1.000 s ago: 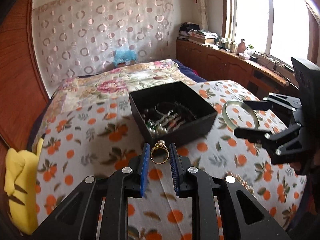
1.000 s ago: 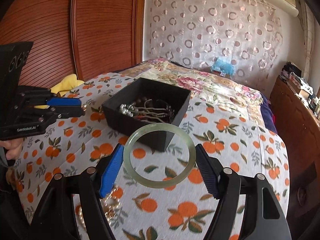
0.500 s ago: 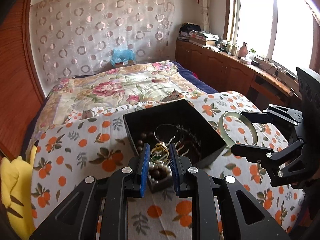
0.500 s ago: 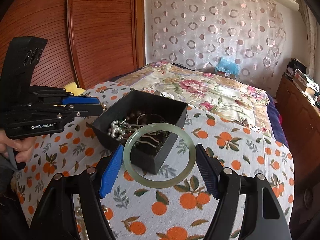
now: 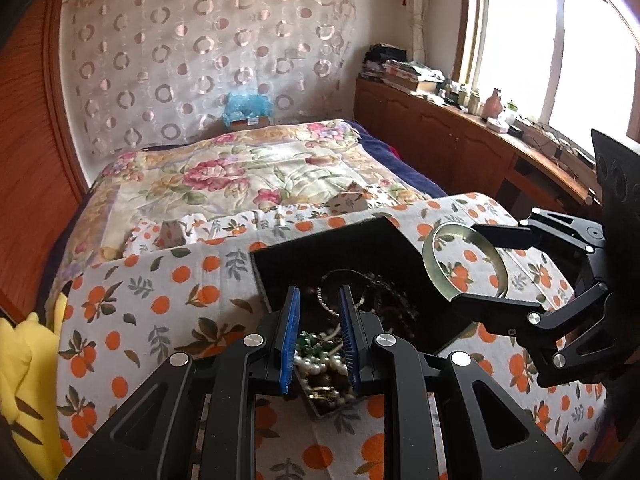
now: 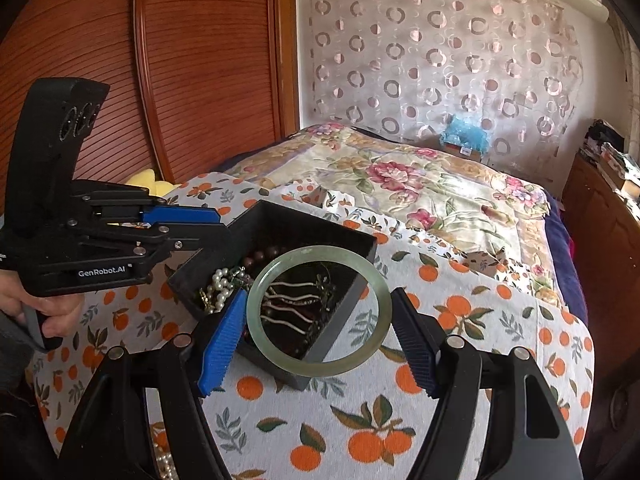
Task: Organize jewelry
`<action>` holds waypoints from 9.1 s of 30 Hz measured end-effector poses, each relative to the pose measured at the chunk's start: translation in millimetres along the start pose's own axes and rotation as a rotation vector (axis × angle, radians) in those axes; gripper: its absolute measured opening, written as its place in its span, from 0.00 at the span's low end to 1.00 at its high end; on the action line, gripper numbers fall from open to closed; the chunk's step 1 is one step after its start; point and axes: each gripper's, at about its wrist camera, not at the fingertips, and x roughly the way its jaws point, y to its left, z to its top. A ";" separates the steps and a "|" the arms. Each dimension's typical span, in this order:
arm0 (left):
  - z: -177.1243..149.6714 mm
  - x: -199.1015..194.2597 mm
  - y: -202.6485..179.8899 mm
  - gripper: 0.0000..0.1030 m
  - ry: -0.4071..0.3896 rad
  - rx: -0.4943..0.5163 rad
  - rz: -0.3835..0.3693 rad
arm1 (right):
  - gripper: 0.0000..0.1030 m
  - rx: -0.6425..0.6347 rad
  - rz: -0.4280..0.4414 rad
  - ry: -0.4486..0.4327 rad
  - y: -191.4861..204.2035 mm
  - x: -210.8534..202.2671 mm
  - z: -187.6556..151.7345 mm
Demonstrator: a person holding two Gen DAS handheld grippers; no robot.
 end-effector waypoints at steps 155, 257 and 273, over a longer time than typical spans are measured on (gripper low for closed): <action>38.0 -126.7 -66.0 0.03 -0.248 0.101 -0.046 | 0.15 0.022 -0.069 -0.056 35.0 -81.2 -33.0; -43.9 -107.2 -42.3 0.92 -0.186 -0.070 0.154 | 0.97 0.194 -0.215 -0.223 35.5 -89.1 -36.4; -63.8 -125.1 -43.5 0.92 -0.186 -0.102 0.215 | 0.97 0.242 -0.258 -0.287 44.8 -130.7 -66.0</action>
